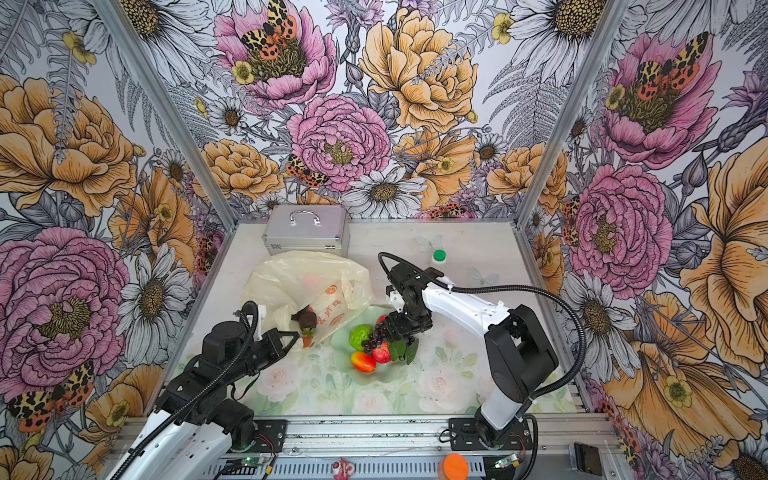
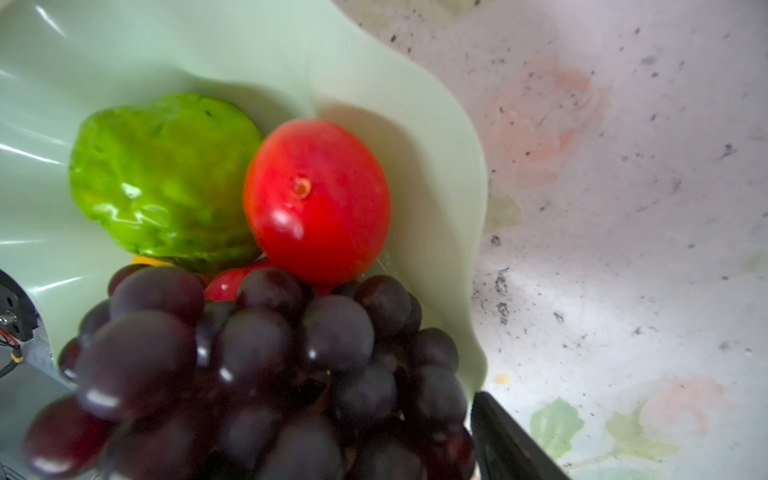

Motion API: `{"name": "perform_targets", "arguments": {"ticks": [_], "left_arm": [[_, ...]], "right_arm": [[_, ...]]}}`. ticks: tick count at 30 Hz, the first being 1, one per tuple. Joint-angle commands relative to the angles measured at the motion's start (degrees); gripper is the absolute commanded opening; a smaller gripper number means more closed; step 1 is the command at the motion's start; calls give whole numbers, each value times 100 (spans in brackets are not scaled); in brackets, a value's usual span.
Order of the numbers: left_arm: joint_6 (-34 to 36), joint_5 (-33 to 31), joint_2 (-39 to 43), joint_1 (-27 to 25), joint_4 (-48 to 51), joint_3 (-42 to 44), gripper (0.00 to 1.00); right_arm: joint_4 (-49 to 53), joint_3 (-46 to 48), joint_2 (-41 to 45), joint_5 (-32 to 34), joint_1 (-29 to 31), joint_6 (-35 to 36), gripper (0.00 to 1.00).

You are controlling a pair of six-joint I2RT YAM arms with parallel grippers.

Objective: Place the fruits into the plastic bag
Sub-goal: 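Lower the right gripper onto the purple grape bunch and close on it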

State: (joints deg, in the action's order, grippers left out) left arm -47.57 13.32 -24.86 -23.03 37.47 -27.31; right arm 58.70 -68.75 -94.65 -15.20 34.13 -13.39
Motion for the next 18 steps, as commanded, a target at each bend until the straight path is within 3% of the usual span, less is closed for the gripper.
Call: {"name": "perform_targets", "arguments": {"ticks": [1, 5, 11, 18], "left_arm": [[65, -97, -19, -35, -23, 24, 0], [57, -95, -53, -35, -21, 17, 0], [78, -95, -97, -1, -28, 5, 0], [90, -88, -98, 51, -30, 2, 0]], "right_arm": [[-324, 132, -112, -213, -146, -52, 71], [-538, 234, -84, -397, -221, -128, 65], [-596, 239, -1, -324, -284, -201, 41], [-763, 286, 528, 37, -185, -436, 23]]}}
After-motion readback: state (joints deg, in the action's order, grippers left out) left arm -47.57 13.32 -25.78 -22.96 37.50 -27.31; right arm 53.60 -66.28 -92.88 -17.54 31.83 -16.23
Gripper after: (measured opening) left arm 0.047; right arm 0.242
